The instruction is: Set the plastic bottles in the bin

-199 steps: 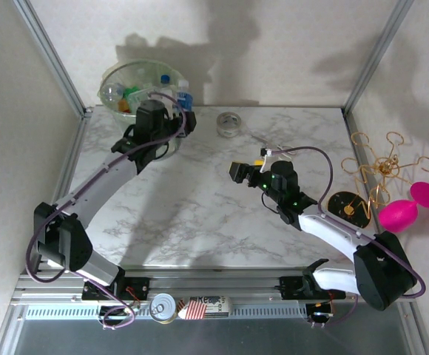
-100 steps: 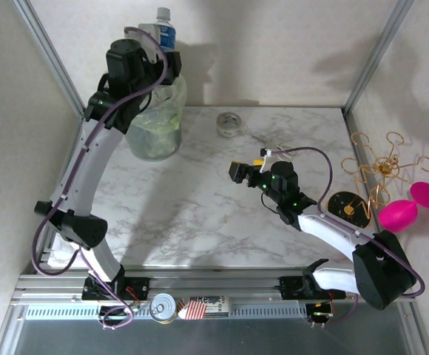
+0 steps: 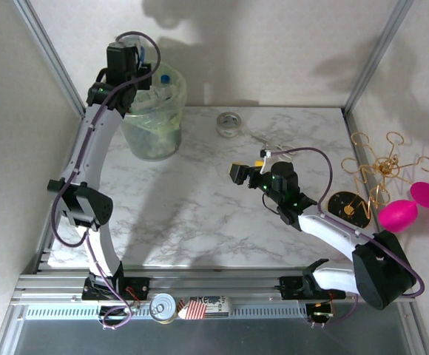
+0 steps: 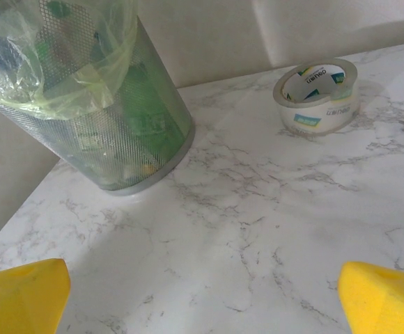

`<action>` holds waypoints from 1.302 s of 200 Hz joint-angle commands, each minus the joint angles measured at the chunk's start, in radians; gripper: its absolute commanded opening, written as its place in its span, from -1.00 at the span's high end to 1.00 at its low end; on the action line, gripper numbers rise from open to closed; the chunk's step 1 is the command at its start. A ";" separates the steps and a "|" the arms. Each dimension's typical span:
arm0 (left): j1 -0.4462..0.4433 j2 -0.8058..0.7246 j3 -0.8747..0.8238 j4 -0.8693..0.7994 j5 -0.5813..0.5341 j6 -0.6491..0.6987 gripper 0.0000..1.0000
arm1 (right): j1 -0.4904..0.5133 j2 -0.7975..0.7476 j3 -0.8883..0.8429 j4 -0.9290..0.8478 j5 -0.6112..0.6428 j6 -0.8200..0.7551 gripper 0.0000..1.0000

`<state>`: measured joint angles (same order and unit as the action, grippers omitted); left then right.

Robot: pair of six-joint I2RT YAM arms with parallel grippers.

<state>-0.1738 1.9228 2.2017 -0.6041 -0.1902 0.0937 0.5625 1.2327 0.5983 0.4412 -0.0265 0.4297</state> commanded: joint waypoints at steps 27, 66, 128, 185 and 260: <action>0.041 0.058 0.059 0.010 -0.101 0.072 0.00 | -0.008 0.012 -0.003 -0.025 0.008 -0.014 -0.98; 0.053 0.096 0.059 0.000 -0.089 0.078 -0.03 | -0.009 0.020 0.007 -0.029 0.002 -0.014 -0.98; 0.053 0.097 0.059 -0.010 -0.041 0.055 -0.32 | -0.009 0.018 0.003 -0.031 0.005 -0.013 -0.98; 0.053 0.084 0.059 -0.008 -0.029 0.037 -0.71 | -0.009 0.011 0.000 -0.033 0.005 -0.012 -0.98; 0.050 0.077 0.056 -0.003 -0.026 0.012 -0.78 | -0.009 0.005 0.001 -0.039 0.005 -0.011 -0.97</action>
<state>-0.1246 2.0247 2.2314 -0.6037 -0.2283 0.1307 0.5606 1.2457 0.5983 0.3988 -0.0265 0.4301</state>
